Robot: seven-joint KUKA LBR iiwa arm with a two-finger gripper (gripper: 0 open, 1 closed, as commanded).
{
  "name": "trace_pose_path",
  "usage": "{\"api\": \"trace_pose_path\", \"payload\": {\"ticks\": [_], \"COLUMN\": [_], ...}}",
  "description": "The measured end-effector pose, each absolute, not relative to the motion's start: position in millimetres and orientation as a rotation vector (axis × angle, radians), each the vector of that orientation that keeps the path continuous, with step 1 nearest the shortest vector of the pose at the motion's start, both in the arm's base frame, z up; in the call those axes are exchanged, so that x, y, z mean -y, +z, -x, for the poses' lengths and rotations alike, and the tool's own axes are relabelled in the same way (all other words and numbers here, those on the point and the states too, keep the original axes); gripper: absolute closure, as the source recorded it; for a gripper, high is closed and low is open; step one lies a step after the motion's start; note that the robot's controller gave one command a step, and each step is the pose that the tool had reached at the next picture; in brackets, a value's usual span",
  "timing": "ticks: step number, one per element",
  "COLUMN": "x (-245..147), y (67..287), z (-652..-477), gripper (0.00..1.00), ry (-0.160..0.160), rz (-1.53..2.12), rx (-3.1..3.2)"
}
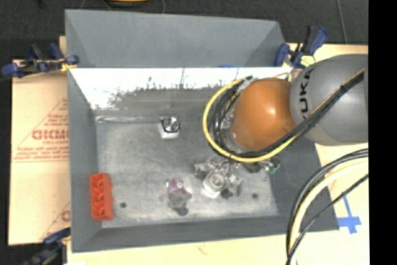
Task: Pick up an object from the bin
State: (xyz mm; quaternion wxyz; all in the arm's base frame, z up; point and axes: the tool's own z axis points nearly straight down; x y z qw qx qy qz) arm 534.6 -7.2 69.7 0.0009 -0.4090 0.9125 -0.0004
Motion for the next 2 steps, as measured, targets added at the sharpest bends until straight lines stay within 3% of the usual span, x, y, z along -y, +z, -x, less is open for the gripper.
{"api": "trace_pose_path", "payload": {"ticks": [1, 2], "x": [8, 9], "y": [84, 170], "z": [-535.8, -538.3], "gripper": [1.0, 1.0], "ry": [-0.003, -0.007], "rz": [1.279, 1.271], "rx": [-2.865, -2.863]}}
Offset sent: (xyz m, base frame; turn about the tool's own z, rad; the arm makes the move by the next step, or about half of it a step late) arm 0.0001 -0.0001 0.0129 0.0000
